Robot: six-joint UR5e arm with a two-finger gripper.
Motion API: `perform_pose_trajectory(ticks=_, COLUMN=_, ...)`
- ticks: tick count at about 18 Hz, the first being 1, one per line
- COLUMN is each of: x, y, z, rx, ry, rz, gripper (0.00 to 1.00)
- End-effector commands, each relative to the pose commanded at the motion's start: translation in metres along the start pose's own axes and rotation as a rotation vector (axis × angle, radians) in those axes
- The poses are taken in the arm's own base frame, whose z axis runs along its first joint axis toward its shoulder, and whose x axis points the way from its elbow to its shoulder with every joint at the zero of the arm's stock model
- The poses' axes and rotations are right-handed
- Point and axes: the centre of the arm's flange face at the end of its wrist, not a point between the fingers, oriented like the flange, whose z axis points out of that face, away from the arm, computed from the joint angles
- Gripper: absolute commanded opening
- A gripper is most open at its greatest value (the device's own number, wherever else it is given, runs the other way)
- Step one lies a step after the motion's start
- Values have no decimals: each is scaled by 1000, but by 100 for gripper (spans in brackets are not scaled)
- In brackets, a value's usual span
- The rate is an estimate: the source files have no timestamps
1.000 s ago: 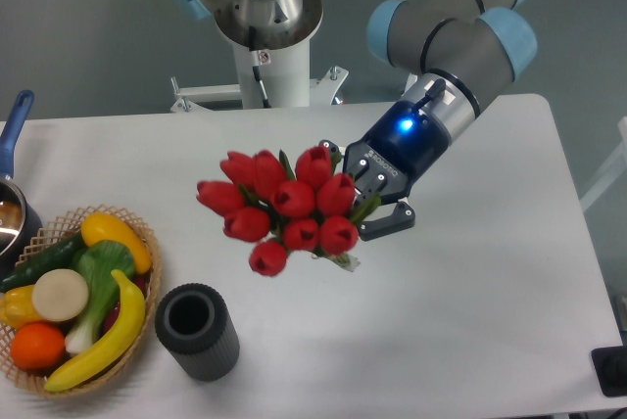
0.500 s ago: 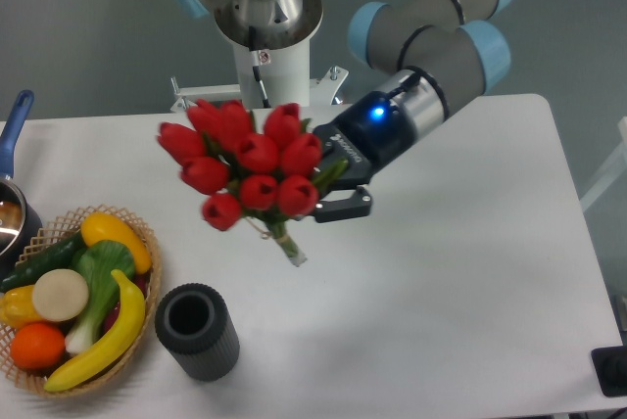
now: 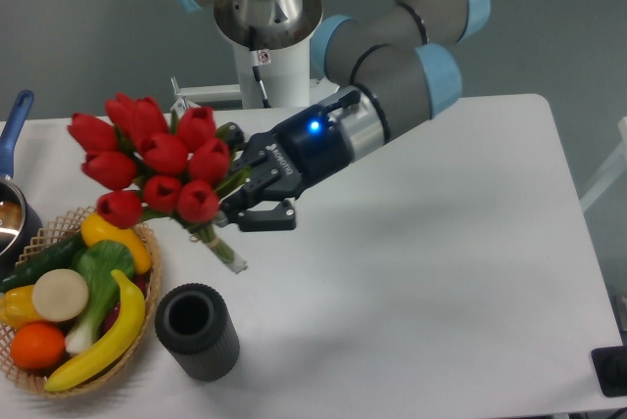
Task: Insert the flowers into the vase
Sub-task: 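Lower the tulip stems down over the black vase opening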
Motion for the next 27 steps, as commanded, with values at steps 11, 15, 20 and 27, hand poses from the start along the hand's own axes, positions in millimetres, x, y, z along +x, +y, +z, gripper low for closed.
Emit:
perform_pose_trajectory(ticks=11, x=-14, y=2, z=15, rx=8, ry=28, rz=14, gripper=24)
perform_pose_trajectory(ticks=15, x=-14, y=6, z=24, rx=8, ry=42, rz=10, gripper=21)
perform_pose_trajectory(ticks=20, x=-26, y=15, z=32, rx=101, ry=91, rz=-10, gripper=19)
perform_pose_trajectory(ticks=27, x=-41, y=31, z=34, rx=107, ry=91, rz=12, gripper=19)
